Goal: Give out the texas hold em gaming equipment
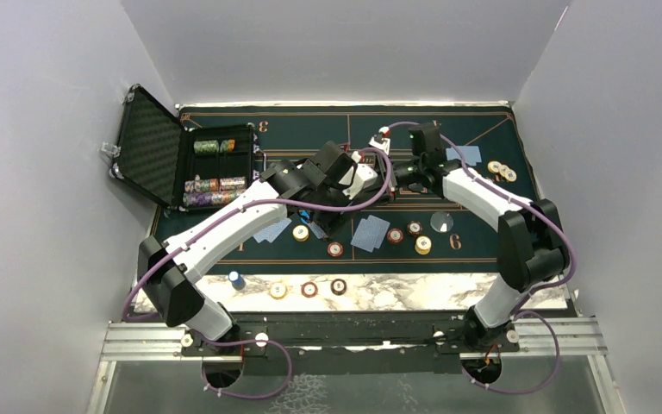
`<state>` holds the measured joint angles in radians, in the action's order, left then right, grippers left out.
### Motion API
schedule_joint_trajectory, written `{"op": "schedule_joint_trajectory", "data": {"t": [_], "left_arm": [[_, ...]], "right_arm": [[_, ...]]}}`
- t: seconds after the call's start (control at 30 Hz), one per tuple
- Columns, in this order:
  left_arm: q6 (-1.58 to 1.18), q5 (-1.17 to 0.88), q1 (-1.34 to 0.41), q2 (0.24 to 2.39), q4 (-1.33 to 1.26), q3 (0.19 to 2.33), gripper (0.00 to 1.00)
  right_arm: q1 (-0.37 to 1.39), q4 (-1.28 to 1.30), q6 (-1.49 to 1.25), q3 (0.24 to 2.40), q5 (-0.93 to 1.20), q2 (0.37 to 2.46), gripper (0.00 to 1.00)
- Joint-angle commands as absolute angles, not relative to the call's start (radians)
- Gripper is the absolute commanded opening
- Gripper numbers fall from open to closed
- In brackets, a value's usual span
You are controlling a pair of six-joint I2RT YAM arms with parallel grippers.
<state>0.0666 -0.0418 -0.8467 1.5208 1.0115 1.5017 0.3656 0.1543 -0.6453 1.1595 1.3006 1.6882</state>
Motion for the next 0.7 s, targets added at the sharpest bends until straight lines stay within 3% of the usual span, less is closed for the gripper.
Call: {"op": "schedule_joint_trajectory", "data": {"t": [0.0, 0.2, 0.67], "left_arm": [[0.074, -0.057, -0.852, 1.488, 0.986, 1.514, 0.00], [0.076, -0.054, -0.851, 1.488, 0.986, 1.505, 0.00], [0.074, -0.052, -0.853, 1.500, 0.986, 1.514, 0.00]], "right_arm": [[0.377, 0.078, -0.693, 1.160, 1.356, 1.680, 0.35], [0.377, 0.106, -0.670, 1.161, 1.349, 1.676, 0.25], [0.398, 0.049, -0.720, 1.142, 1.368, 1.690, 0.19]]}}
